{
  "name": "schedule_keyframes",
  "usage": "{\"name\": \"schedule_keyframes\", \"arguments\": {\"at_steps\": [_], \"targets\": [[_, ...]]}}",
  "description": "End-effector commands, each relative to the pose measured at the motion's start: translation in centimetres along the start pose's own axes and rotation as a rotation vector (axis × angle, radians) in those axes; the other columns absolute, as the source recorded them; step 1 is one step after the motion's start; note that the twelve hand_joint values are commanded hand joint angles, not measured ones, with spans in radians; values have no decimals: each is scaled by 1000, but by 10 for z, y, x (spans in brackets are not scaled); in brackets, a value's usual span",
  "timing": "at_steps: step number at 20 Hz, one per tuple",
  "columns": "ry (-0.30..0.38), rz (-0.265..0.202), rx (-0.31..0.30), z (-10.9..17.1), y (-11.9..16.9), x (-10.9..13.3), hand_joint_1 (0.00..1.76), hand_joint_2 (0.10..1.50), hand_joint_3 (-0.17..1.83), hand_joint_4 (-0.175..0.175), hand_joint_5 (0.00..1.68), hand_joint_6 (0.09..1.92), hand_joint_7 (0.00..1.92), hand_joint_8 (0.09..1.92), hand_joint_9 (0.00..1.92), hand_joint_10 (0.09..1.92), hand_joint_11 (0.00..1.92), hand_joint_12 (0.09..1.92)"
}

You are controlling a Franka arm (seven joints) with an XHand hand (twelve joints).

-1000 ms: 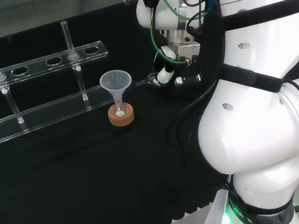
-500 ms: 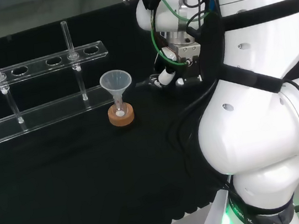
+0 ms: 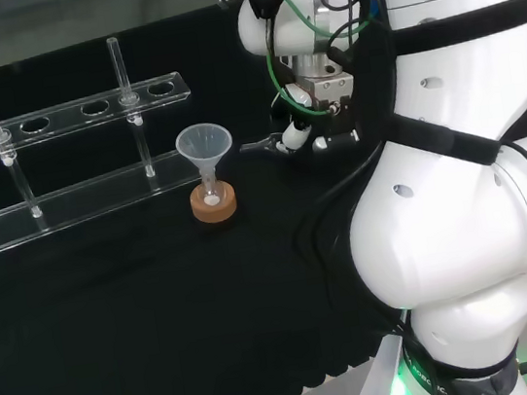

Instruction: Put the weighing funnel back on the table.

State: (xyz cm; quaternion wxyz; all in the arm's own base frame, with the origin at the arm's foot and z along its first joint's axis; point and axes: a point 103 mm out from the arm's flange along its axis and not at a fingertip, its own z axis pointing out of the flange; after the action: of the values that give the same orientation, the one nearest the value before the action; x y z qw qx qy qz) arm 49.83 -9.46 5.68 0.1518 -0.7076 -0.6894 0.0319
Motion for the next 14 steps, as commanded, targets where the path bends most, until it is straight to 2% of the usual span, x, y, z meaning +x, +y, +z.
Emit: {"name": "schedule_keyframes", "arguments": {"at_steps": [1,6,14], "targets": [[-9,-9,32,-7,-6,-2,964,541,601,0,382,558,311,688,628,555,399,1308],[-10,-9,52,-18,-15,0,921,521,574,-9,295,295,166,670,471,622,298,1345],[-4,1,1,-63,-45,3,842,532,541,-12,275,134,99,649,382,655,229,1378]]}}
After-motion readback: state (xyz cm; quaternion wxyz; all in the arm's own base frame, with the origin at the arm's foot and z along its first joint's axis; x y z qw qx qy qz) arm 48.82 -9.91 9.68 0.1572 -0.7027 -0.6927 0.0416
